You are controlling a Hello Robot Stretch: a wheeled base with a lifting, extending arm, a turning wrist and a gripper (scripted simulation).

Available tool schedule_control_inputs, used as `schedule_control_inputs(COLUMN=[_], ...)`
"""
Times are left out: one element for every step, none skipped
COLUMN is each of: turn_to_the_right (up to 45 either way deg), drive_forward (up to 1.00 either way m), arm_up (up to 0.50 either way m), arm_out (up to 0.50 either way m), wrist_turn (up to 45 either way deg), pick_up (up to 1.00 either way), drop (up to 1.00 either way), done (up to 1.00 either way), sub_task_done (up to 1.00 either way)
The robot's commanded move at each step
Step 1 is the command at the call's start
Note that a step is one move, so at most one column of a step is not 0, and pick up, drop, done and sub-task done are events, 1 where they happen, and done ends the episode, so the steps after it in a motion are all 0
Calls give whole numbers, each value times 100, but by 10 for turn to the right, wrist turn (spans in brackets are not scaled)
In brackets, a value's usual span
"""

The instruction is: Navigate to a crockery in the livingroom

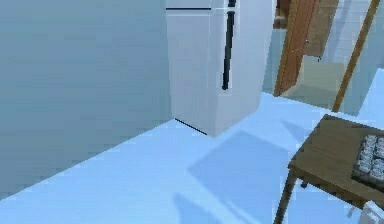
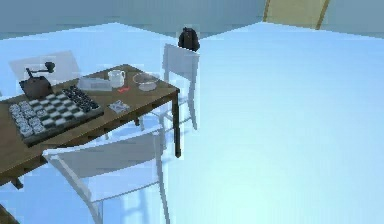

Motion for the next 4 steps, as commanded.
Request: schedule_control_inputs(turn_to_the_right=[0, 270, 0, -450], drive_forward=[100, 0, 5, 0], arm_up=[0, 0, 0, 0], arm_out=[0, 0, 0, 0], wrist_turn=[0, 0, 0, 0], pick_up=[0, 0, 0, 0], drop=[0, 0, 0, 0], done=[0, 0, 0, 0], sub_task_done=[0, 0, 0, 0])
